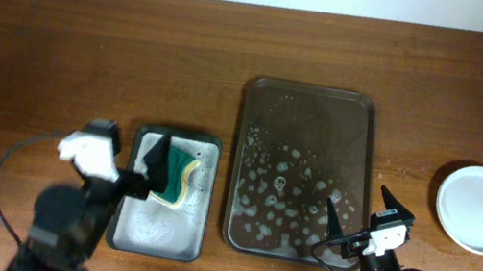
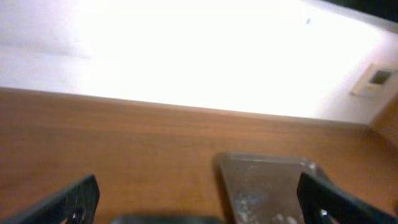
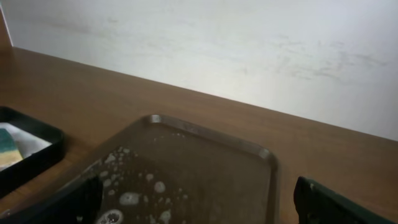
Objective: Clean dirty plates on tray and stack at the side
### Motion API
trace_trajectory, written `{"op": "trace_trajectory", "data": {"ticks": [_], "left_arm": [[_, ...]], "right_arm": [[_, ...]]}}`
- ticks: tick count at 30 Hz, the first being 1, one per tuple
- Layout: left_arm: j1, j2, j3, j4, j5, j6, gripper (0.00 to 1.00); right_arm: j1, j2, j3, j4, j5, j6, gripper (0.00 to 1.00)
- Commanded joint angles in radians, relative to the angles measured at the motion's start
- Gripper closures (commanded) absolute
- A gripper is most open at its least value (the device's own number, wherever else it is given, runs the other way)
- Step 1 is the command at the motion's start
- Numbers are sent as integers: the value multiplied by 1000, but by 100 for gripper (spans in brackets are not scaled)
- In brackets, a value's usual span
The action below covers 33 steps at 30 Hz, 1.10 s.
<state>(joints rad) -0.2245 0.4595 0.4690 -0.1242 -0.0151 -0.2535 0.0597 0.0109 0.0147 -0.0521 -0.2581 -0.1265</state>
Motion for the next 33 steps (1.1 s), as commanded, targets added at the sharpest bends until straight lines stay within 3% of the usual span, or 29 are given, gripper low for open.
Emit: {"op": "trace_trajectory", "data": {"ticks": [1, 6, 9, 23, 33], "left_arm": [[61, -209, -183, 112, 0, 24, 0], [102, -455, -361, 184, -1, 24, 0], [105, -455, -458, 289, -4, 24, 0], [105, -450, -460, 44, -31, 24, 0], [105, -449, -460, 43, -31, 24, 0]], "right_arm": [[6, -7, -9, 0, 8, 12, 1], [6, -7, -9, 0, 8, 12, 1], [6, -7, -9, 0, 8, 12, 1], [6, -7, -9, 0, 8, 12, 1], [6, -7, -9, 0, 8, 12, 1]]}}
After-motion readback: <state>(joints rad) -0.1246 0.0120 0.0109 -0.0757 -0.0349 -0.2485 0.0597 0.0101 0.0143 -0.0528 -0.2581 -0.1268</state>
